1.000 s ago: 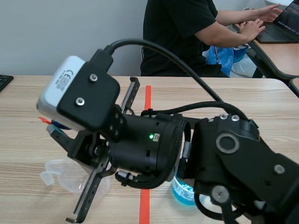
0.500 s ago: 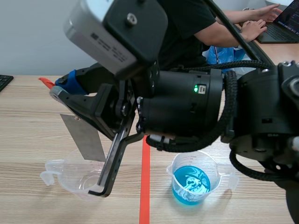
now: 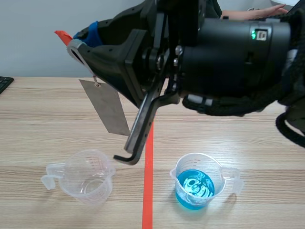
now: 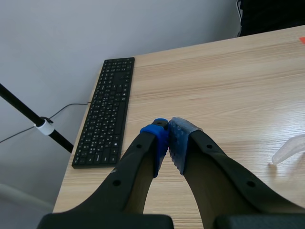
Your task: Do the redox reaction experiment.
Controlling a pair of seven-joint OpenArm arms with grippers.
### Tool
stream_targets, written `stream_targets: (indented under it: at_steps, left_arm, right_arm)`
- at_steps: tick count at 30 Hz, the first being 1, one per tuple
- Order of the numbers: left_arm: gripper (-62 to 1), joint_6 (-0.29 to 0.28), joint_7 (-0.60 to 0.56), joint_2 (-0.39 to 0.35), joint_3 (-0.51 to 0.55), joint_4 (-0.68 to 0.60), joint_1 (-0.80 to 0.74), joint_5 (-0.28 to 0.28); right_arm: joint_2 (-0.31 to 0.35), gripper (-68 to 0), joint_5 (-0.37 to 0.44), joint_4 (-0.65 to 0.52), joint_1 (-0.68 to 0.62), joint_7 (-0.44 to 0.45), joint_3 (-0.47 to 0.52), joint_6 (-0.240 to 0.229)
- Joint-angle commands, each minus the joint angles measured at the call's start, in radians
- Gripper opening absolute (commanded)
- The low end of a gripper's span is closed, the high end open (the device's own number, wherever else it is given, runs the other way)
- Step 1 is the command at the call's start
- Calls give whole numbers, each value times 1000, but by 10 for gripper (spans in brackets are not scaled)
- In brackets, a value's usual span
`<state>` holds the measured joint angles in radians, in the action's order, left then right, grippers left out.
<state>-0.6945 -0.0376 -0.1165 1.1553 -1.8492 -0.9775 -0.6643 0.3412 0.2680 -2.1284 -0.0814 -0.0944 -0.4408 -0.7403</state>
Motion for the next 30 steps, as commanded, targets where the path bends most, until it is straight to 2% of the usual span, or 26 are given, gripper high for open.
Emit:
stream_targets:
  at_steps: [1, 8, 15, 20, 25, 30]
  left_arm:
    - [-577, -2, -17, -9, 0, -8, 4, -27]
    - [-577, -2, -13, -61, -15, -8, 37, -28]
    - [-577, -2, -6, -135, -134, -8, 77, -27]
    - [-577, -2, 18, -164, -238, -8, 135, -18]
    - [-577, -2, 21, -190, -348, -8, 187, 36]
    - [-577, -2, 21, -211, -436, -2, 230, 76]
  right_arm:
    - [25, -660, 37, -24, 1, 0, 18, -5]
    - [91, -660, 131, -91, -69, -35, 111, -5]
    - [156, -660, 206, -168, -158, -75, 220, -5]
    - [202, -660, 232, -226, -227, -107, 304, -5]
    - [232, -660, 265, -232, -299, -142, 399, -5]
    - [232, -660, 328, -232, -357, -177, 497, -5]
